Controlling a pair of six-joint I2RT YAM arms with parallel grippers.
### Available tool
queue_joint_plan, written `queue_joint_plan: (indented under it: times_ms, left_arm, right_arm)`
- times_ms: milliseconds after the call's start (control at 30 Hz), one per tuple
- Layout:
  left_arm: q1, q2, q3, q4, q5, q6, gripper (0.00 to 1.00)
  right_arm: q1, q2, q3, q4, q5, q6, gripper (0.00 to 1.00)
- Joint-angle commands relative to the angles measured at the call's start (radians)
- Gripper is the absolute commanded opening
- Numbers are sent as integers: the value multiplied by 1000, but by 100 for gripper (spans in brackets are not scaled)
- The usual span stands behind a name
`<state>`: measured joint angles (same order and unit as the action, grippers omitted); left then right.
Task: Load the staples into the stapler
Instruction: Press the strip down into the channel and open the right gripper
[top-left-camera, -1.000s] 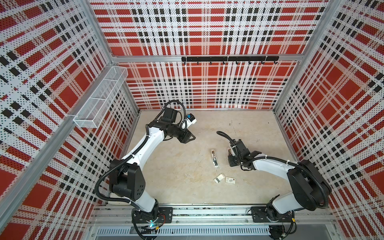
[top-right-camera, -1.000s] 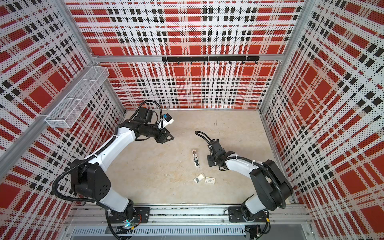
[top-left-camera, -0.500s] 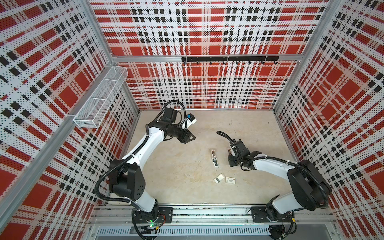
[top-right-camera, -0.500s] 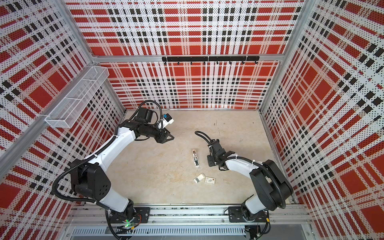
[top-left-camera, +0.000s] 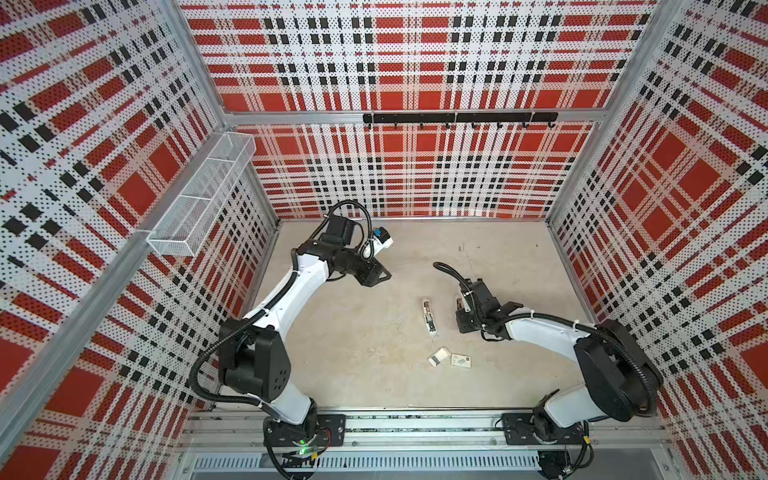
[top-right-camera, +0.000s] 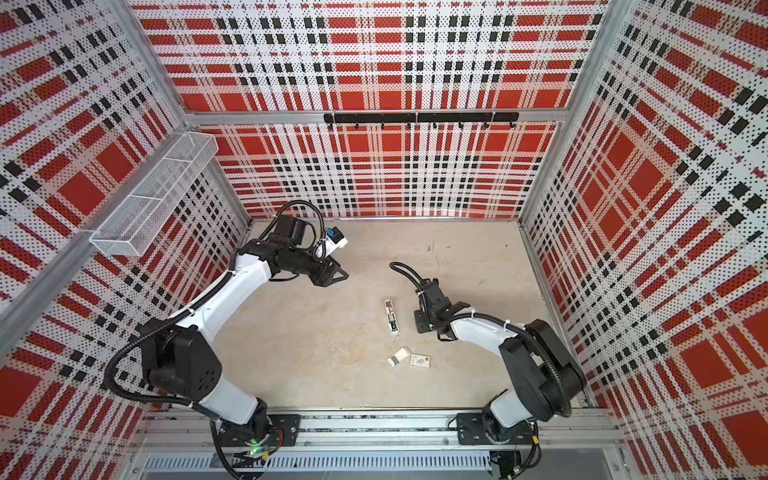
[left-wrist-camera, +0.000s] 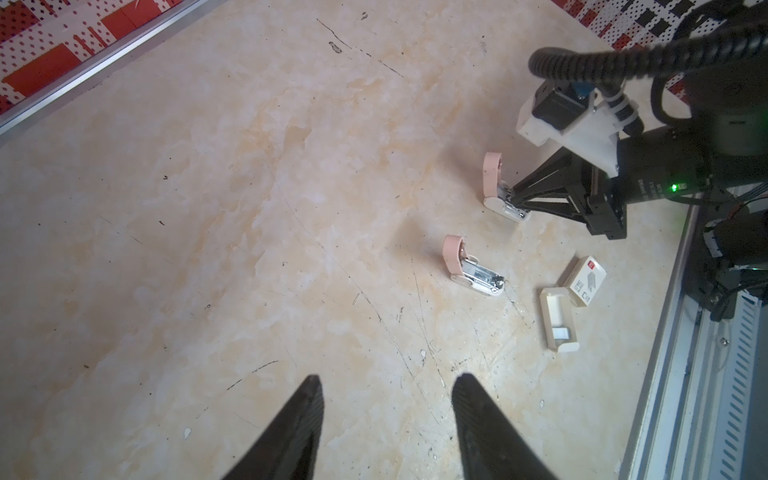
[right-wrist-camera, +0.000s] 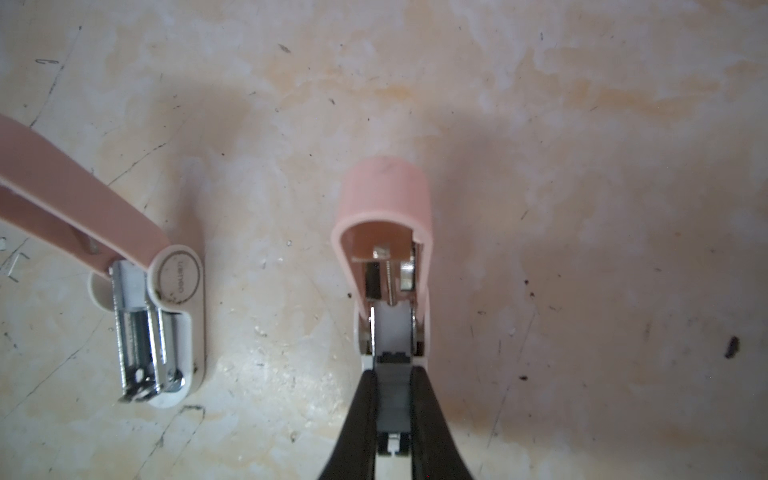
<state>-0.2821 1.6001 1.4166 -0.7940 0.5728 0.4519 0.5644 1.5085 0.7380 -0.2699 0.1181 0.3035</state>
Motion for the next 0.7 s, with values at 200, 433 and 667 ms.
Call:
queue_joint_plan:
  times_ms: [200, 433, 667]
  left_arm:
    - [-3, 0, 15, 6, 18, -8, 55]
    - [-5, 0, 18, 6, 19, -8, 55]
    - [-5, -1, 17, 6, 18, -8, 55]
  right_arm:
    - [-4, 17, -16, 19, 11, 3, 14]
    - [-3, 15, -18, 21, 12, 3, 16]
    - [-3, 19, -13, 17, 15, 5, 18]
